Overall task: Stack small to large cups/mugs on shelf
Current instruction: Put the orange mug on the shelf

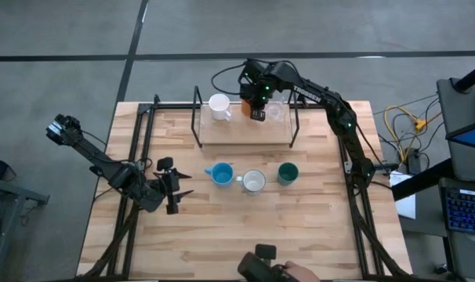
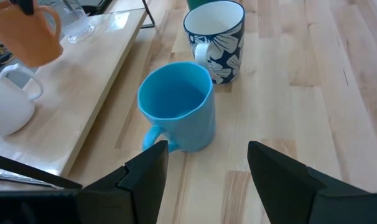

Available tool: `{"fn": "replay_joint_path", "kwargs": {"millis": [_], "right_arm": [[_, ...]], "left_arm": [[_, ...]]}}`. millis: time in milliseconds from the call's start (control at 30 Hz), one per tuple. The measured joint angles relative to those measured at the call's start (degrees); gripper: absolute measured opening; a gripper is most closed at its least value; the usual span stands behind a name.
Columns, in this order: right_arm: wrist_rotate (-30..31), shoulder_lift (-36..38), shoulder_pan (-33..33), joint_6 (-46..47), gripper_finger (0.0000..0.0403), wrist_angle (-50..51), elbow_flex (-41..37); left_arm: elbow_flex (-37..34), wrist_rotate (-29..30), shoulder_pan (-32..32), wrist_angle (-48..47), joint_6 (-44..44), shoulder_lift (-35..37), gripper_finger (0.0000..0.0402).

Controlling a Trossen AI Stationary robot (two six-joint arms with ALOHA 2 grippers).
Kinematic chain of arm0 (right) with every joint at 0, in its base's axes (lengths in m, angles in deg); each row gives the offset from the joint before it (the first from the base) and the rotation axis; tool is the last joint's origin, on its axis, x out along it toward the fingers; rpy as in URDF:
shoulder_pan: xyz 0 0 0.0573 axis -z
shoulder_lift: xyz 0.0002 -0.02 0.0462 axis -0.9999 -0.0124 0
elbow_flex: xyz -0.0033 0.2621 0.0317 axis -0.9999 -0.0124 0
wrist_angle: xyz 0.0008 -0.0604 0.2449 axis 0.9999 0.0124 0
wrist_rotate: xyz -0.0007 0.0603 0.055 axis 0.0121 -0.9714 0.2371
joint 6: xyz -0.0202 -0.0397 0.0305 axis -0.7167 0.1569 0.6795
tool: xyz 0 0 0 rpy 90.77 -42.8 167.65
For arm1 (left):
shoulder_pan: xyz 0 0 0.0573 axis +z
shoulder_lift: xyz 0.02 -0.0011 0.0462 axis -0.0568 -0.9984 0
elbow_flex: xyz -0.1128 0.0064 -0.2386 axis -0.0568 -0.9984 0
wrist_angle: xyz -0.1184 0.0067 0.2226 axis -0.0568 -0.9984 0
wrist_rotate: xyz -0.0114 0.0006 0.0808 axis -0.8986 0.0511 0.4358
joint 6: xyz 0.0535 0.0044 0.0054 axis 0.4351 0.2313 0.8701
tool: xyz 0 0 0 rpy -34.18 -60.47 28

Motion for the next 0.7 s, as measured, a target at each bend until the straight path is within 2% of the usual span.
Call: {"fn": "replay_joint_path", "kwargs": {"millis": [700], "right_arm": [[0.0,0.0,0.1,0.7,0.0017,-0.2,0.0]], "left_arm": [[0.0,0.0,0.0,0.0,0.2,0.0,0.0208]]}}
